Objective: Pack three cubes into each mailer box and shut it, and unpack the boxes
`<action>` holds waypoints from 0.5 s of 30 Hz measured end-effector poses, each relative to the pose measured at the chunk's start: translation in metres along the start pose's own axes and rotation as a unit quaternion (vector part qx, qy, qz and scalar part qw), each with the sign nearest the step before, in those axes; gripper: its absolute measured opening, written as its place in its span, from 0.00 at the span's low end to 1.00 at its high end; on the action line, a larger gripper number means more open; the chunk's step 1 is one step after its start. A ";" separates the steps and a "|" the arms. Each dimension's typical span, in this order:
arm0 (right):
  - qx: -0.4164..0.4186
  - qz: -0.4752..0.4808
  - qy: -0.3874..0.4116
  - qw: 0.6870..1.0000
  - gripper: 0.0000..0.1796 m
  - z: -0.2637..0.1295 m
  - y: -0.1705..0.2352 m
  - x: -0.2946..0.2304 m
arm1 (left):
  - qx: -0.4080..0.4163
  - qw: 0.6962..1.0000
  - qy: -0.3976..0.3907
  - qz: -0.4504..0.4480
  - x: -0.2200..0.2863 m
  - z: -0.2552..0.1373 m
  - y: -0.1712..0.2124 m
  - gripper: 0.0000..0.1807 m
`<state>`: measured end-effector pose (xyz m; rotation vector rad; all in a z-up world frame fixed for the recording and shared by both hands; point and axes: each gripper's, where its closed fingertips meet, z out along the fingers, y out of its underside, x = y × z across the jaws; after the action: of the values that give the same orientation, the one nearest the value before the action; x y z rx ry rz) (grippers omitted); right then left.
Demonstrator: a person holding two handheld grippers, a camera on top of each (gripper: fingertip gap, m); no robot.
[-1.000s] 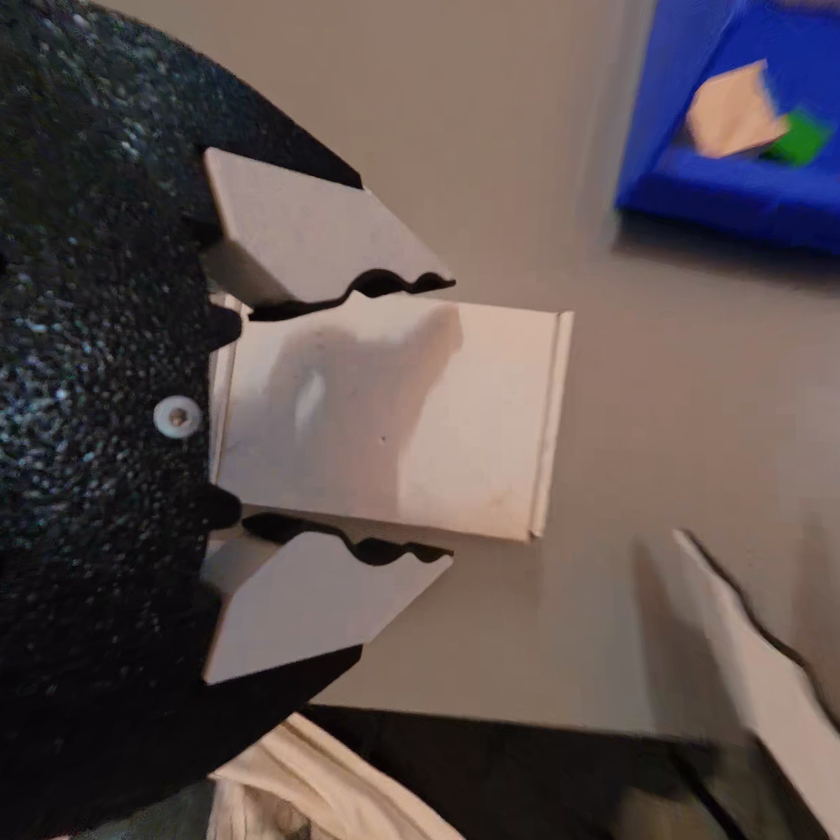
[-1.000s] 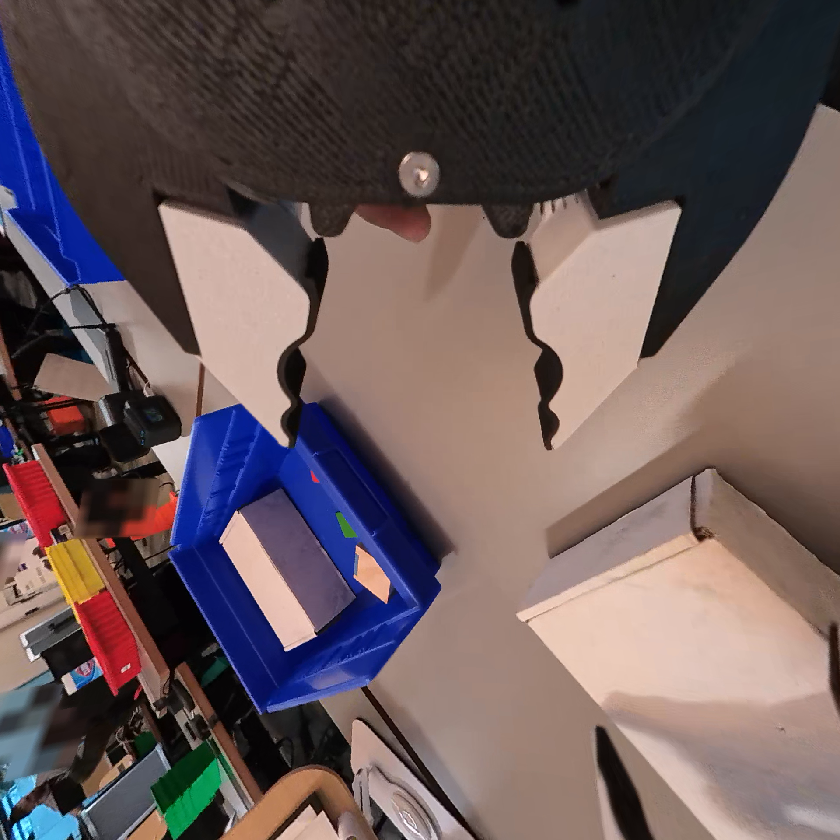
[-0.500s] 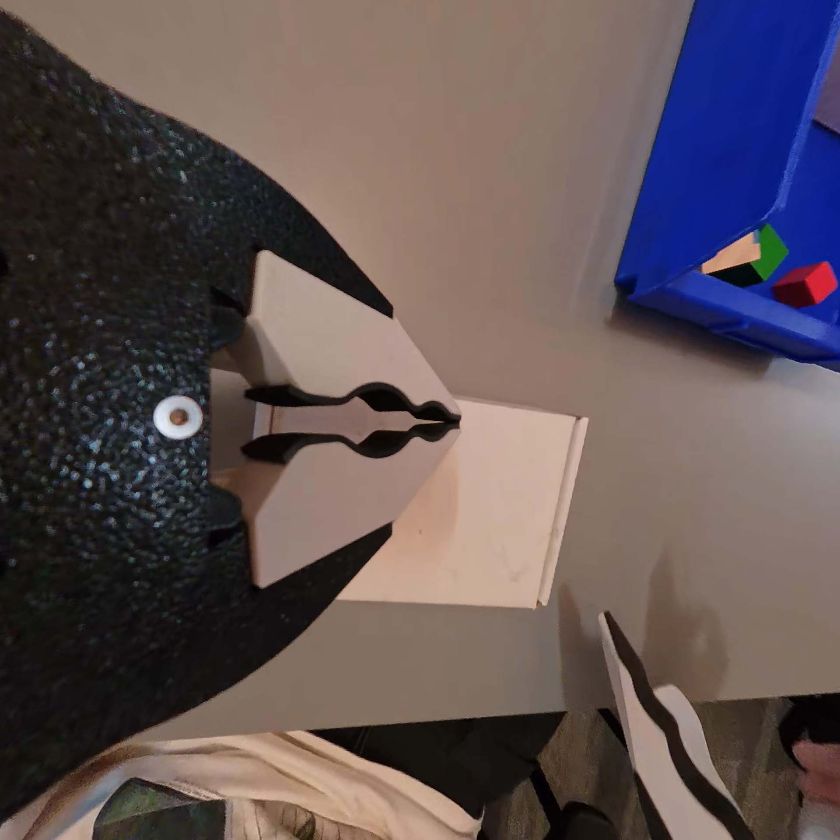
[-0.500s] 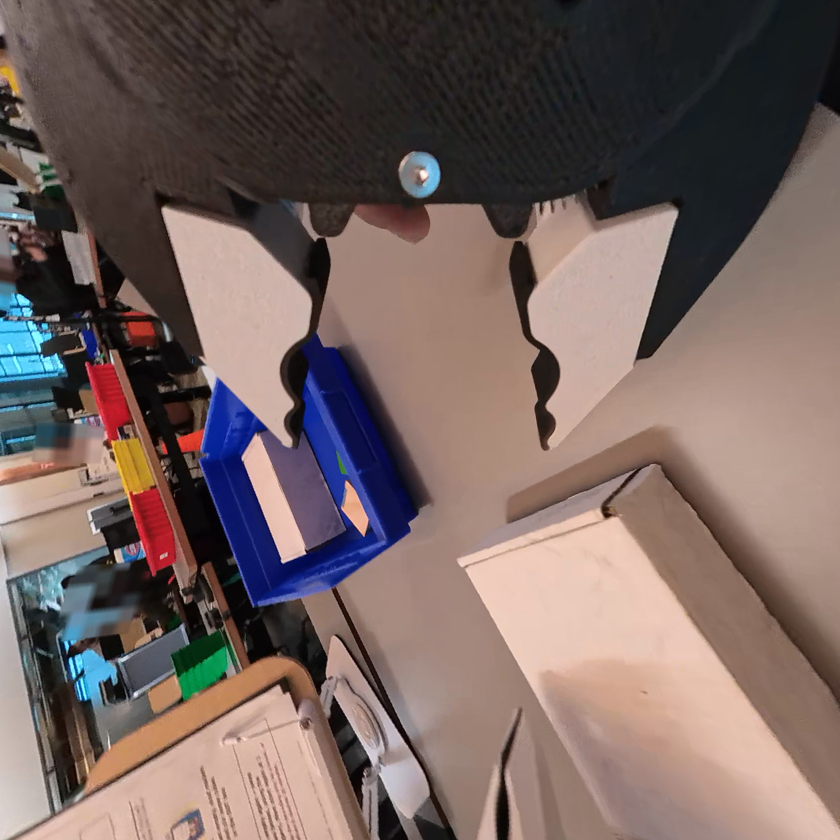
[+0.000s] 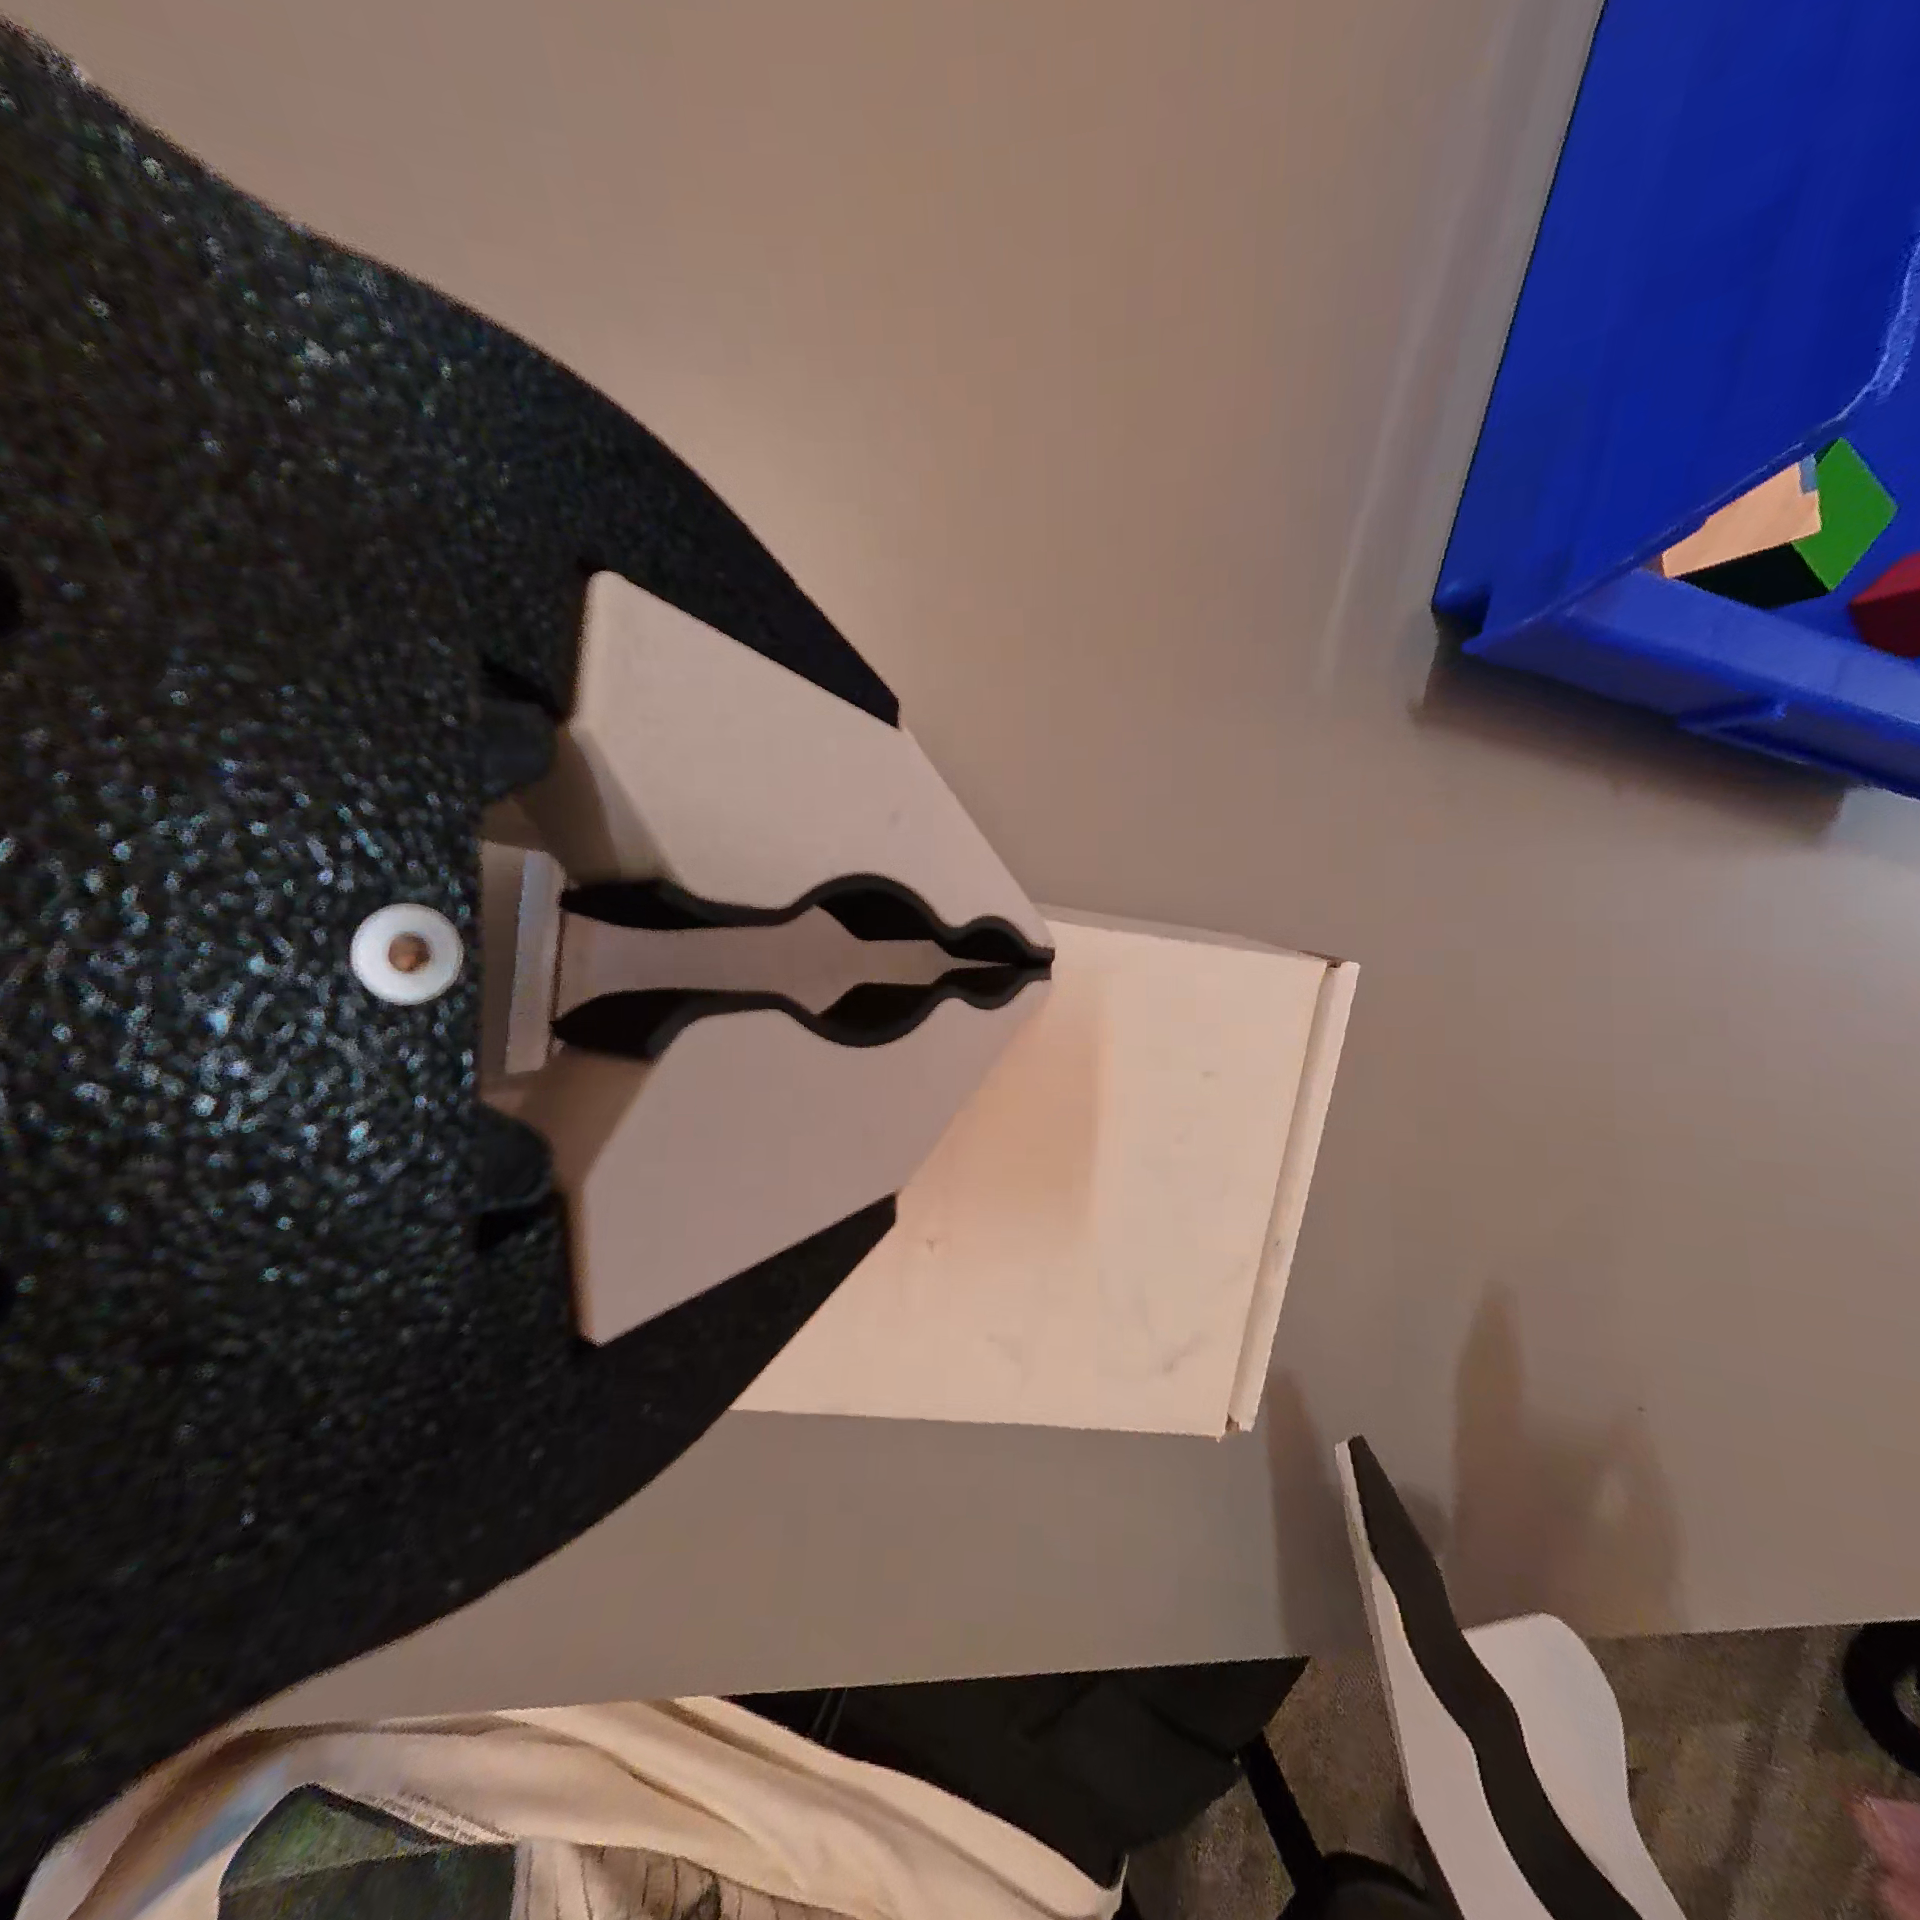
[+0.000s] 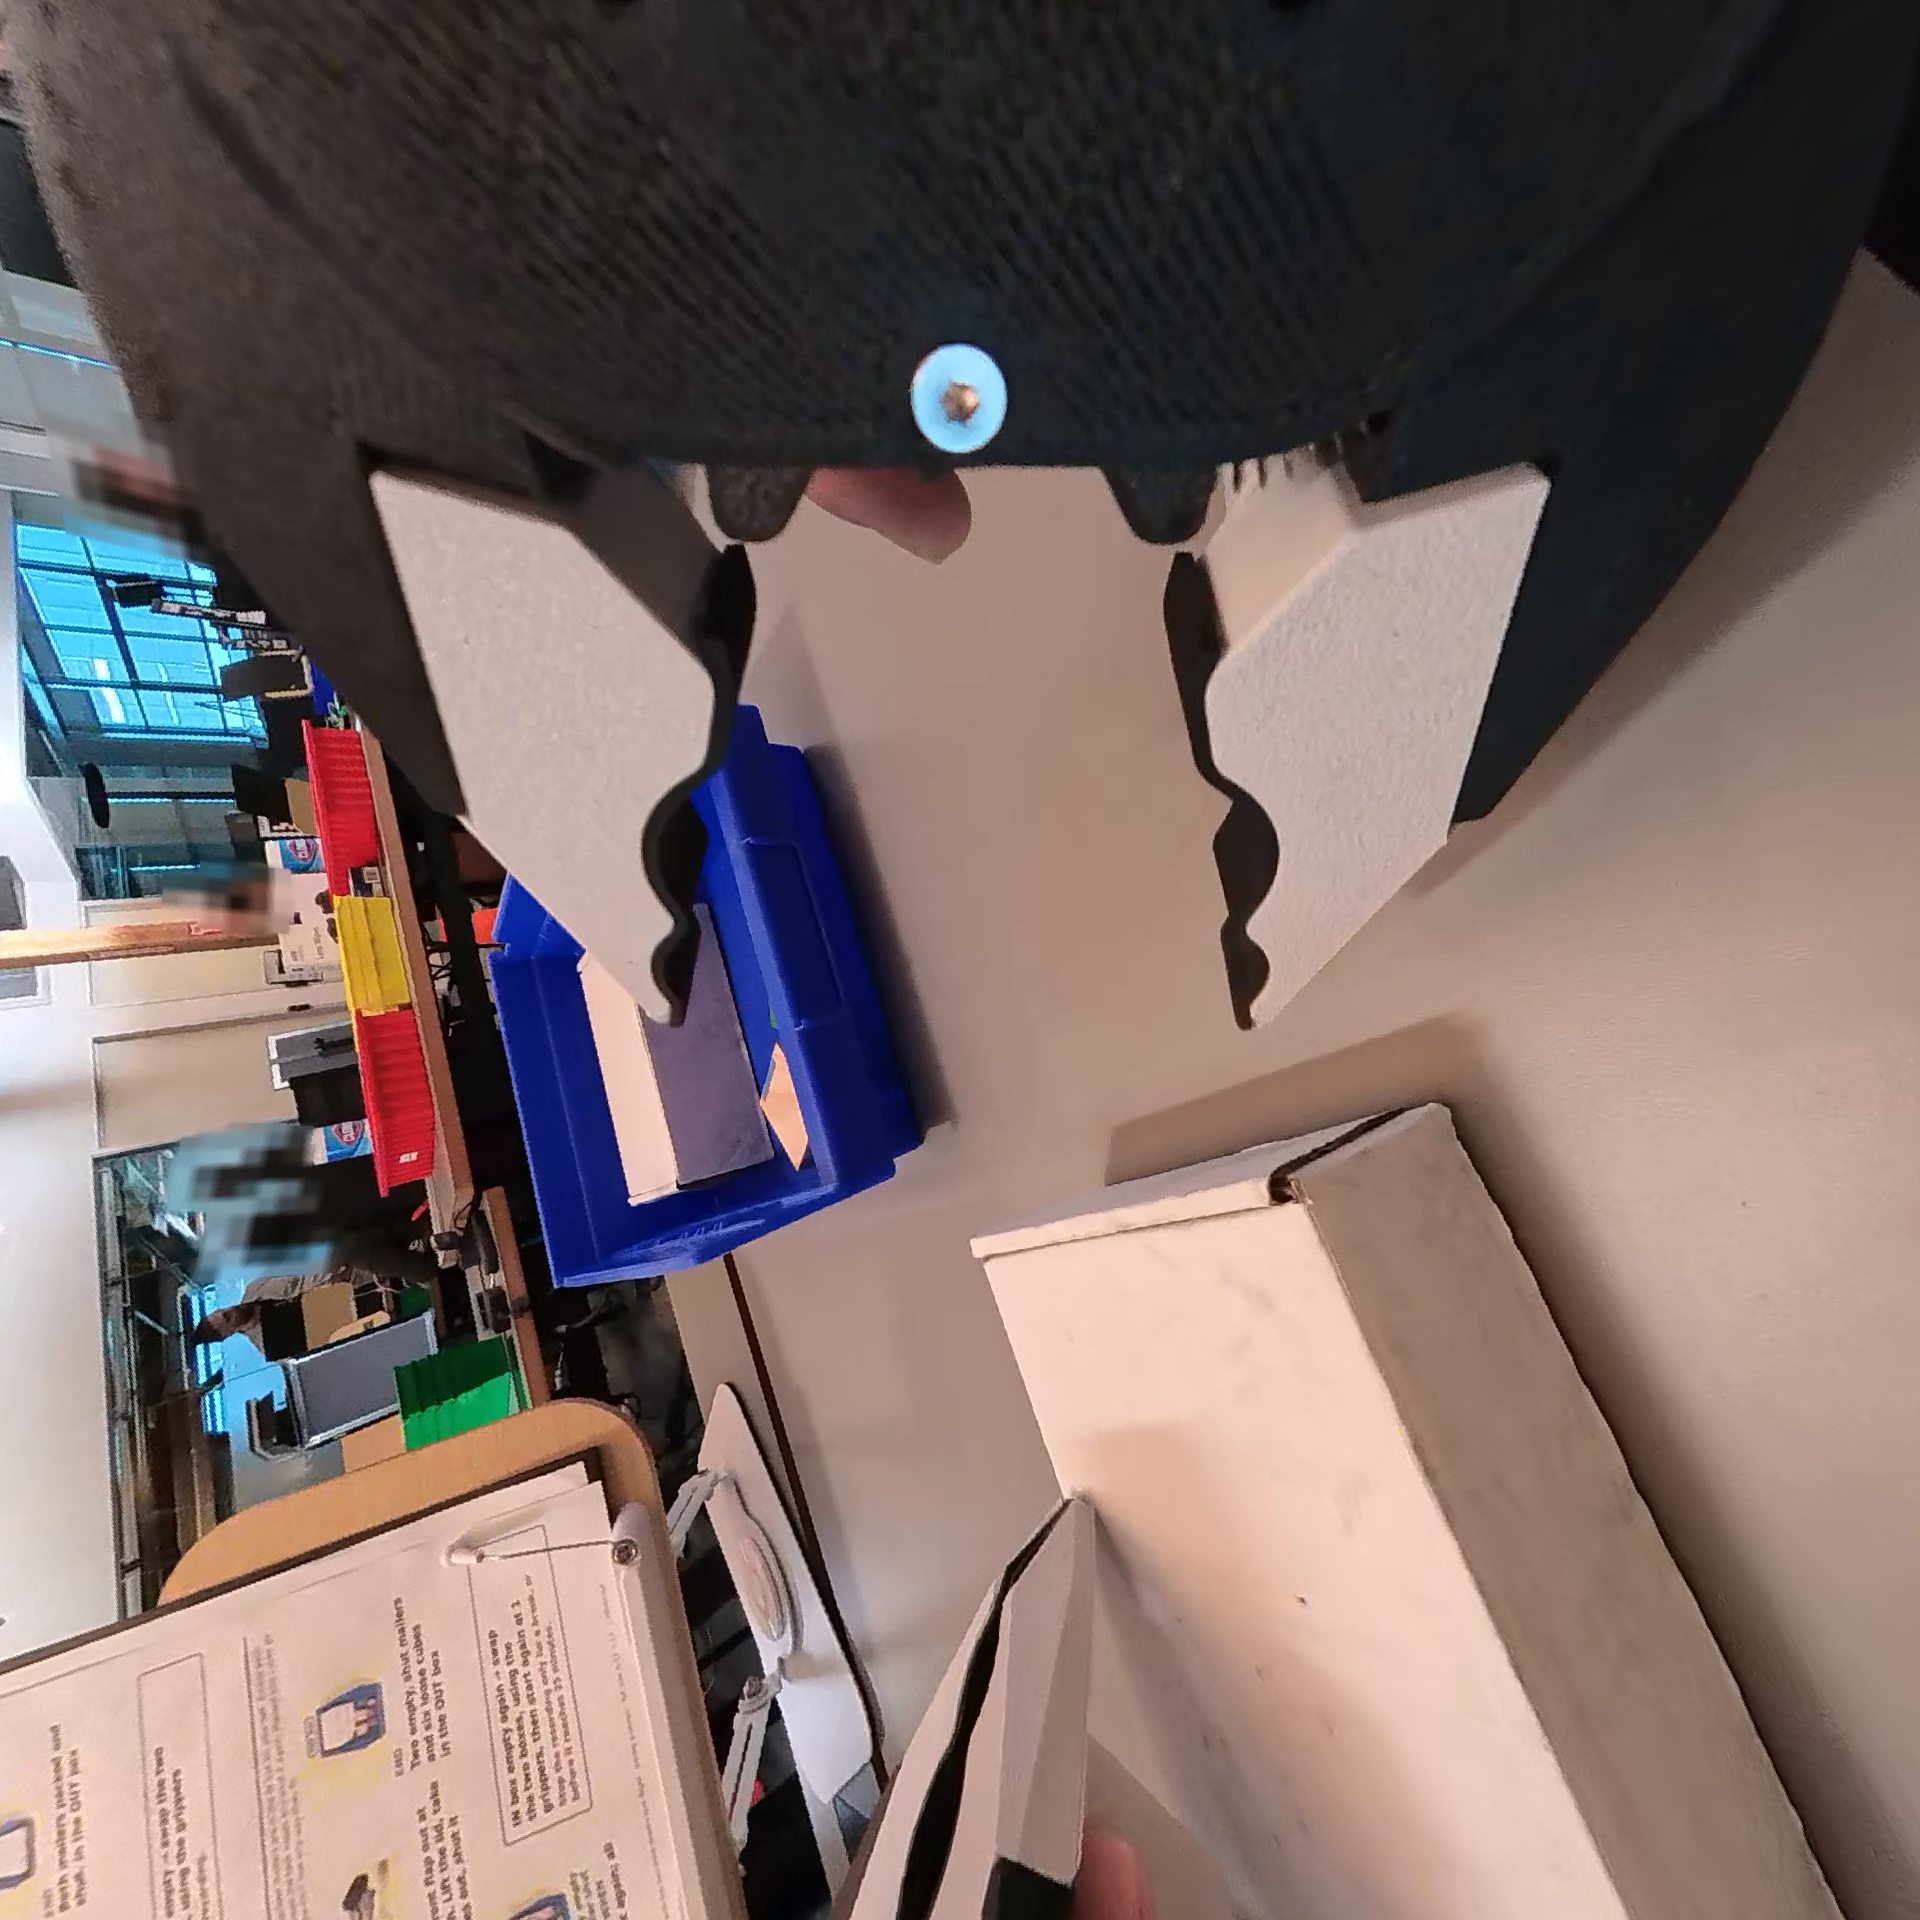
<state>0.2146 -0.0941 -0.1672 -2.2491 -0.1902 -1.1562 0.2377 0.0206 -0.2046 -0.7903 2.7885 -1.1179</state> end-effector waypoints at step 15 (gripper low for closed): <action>0.007 -0.020 0.004 1.000 0.56 0.002 -0.003 -0.003 | 0.004 1.000 0.007 -0.013 -0.001 0.000 0.000 0.00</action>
<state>0.2133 -0.0902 -0.1694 -2.2374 -0.2395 -1.1807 0.2387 0.0210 -0.2045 -0.8238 2.7909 -1.1439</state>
